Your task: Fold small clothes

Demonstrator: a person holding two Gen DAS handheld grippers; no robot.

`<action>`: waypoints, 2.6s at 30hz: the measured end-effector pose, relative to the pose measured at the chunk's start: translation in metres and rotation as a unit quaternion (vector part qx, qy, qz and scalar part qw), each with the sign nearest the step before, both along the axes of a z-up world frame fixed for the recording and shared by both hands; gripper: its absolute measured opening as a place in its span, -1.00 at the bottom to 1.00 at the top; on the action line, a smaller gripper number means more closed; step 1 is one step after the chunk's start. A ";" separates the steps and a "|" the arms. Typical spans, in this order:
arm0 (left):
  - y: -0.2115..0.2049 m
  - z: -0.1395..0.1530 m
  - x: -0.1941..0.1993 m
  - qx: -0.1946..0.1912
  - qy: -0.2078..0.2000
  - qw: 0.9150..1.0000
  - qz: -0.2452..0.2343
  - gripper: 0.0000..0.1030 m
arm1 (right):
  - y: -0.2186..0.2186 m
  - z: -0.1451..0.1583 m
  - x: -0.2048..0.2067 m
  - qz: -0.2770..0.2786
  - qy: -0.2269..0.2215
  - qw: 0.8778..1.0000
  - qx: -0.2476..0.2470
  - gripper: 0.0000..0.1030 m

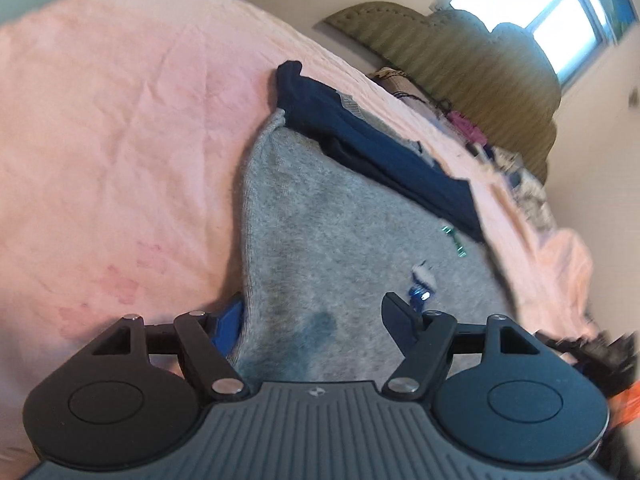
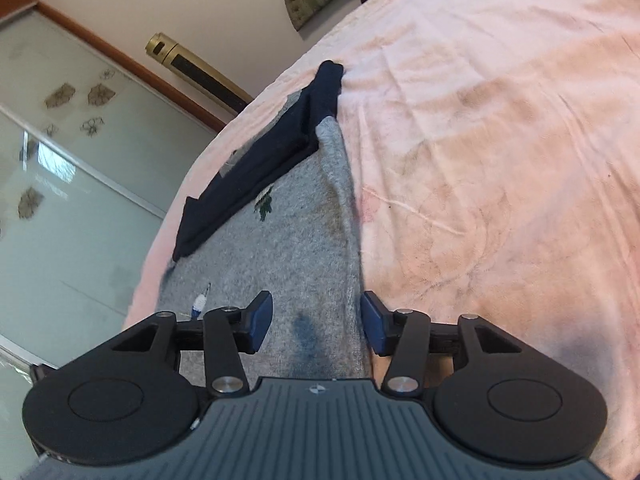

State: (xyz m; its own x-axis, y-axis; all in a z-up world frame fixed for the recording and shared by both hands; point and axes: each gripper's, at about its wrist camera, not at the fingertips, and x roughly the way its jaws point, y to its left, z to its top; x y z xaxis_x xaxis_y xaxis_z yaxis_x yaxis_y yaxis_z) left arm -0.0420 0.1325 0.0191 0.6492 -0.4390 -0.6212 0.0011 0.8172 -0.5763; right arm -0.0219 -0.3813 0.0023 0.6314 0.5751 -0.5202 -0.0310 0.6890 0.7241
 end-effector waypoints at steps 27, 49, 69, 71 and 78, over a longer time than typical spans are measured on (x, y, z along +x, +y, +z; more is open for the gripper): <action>0.027 -0.014 -0.054 -0.087 0.023 0.995 -0.033 0.61 | -0.017 -0.004 -0.052 0.034 0.015 0.999 0.032 0.02; 0.022 -0.016 -0.080 -0.053 0.046 0.997 -0.041 -0.48 | -0.040 -0.015 -0.086 0.016 0.040 0.997 0.060 -0.41; 0.001 -0.014 -0.106 -0.005 0.048 0.995 -0.089 -0.85 | -0.022 0.006 -0.119 0.115 0.064 0.991 -0.032 -0.89; 0.016 -0.011 -0.111 -0.007 0.047 0.995 -0.087 -0.85 | -0.023 0.005 -0.122 0.101 0.058 0.993 -0.025 -0.87; 0.038 0.061 -0.075 0.101 -0.063 0.992 0.051 -0.67 | -0.042 0.058 -0.102 -0.003 -0.062 0.998 -0.013 0.45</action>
